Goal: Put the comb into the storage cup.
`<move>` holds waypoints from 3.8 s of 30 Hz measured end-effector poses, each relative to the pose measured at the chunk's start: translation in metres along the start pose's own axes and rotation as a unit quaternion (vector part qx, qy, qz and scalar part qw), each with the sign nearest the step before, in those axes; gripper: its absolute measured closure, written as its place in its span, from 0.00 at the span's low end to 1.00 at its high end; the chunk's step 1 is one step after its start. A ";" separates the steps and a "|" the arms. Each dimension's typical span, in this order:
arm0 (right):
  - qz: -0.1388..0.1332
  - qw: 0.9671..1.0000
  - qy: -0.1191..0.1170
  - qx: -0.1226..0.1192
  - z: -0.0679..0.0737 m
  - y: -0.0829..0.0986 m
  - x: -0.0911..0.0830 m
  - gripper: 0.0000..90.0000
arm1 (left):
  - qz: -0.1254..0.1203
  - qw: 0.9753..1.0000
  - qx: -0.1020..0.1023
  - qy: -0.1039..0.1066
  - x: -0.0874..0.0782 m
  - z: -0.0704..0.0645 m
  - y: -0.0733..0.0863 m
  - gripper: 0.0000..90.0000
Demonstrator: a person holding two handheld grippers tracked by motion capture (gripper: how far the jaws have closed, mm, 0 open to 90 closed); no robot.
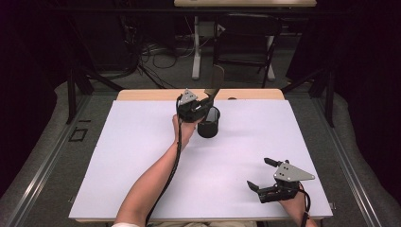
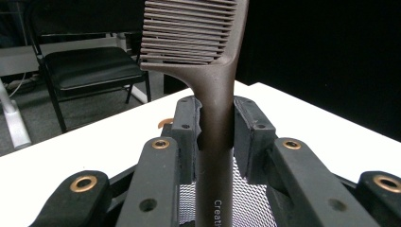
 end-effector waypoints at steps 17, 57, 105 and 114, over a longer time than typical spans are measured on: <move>0.002 1.000 -0.001 0.000 0.000 0.000 0.000 0.01 | 0.024 1.000 0.015 0.005 0.003 -0.003 0.003 0.80; 0.002 1.000 0.000 -0.001 0.000 0.000 0.001 0.01 | 0.088 0.995 0.046 -0.001 -0.042 -0.013 -0.015 0.05; 0.007 1.000 -0.002 0.001 0.002 0.000 -0.001 0.01 | 0.158 0.985 0.057 -0.035 -0.127 -0.008 0.014 0.00; 0.008 1.000 -0.002 0.001 0.002 -0.001 -0.001 0.01 | 0.166 0.984 0.054 -0.034 -0.147 -0.009 0.030 0.00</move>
Point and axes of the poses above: each handheld gripper's, and its own axes: x roughly forward along the jaws, y roughly out of its underside, z roughly to its left, the point moved 2 cm from there along x, roughly forward along the jaws, and after that the axes turned 1 degree about -z, right-handed, at the moved point
